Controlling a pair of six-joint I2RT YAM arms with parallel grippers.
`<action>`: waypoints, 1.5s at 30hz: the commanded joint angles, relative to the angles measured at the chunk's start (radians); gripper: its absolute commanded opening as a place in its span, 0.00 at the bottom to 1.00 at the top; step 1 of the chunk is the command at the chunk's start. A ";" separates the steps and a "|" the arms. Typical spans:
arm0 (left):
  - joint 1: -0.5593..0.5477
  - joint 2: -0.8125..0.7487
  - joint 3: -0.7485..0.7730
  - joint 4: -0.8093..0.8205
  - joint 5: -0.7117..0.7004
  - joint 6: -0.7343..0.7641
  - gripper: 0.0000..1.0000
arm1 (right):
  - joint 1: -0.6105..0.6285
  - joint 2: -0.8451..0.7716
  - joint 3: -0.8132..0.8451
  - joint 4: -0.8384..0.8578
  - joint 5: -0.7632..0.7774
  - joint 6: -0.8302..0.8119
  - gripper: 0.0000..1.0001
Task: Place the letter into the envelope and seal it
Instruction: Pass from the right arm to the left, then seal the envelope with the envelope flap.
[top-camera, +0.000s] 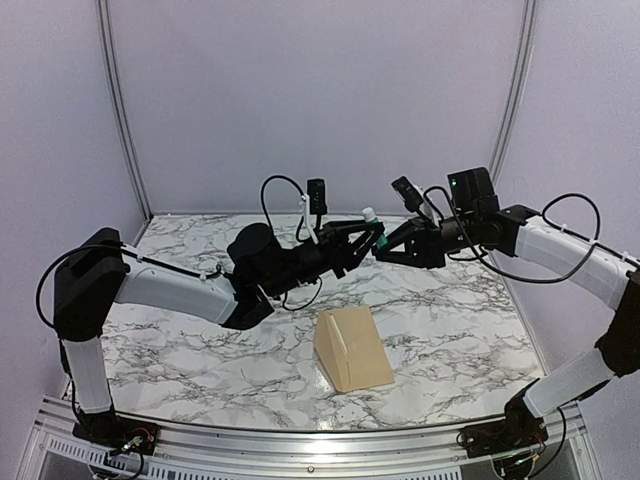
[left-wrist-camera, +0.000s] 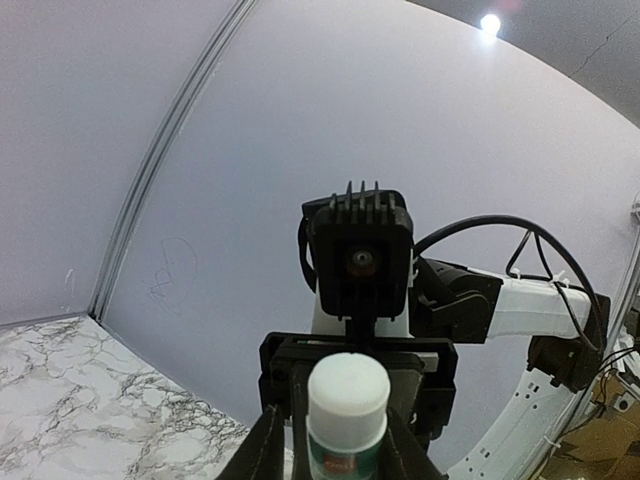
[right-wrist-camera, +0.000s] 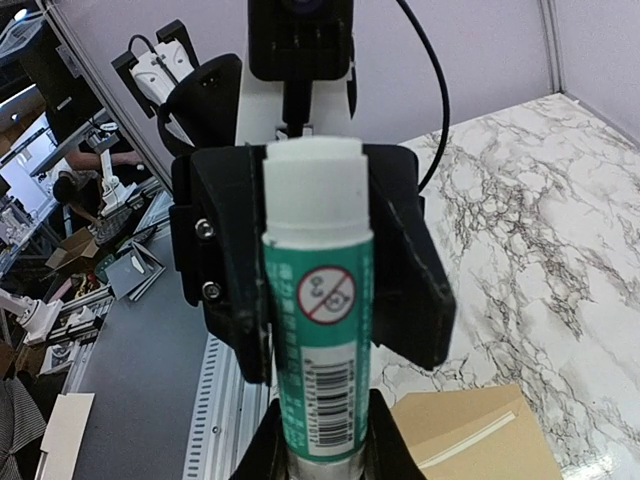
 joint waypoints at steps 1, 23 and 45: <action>-0.004 0.023 0.040 0.041 0.014 -0.014 0.32 | -0.001 -0.024 0.003 0.042 -0.036 0.026 0.15; 0.117 -0.364 -0.217 -0.915 -0.073 -0.025 0.09 | -0.056 0.053 -0.083 -0.266 0.547 -0.485 0.30; 0.178 -0.244 -0.441 -0.918 0.029 -0.181 0.00 | 0.136 0.284 -0.194 -0.194 0.670 -0.513 0.11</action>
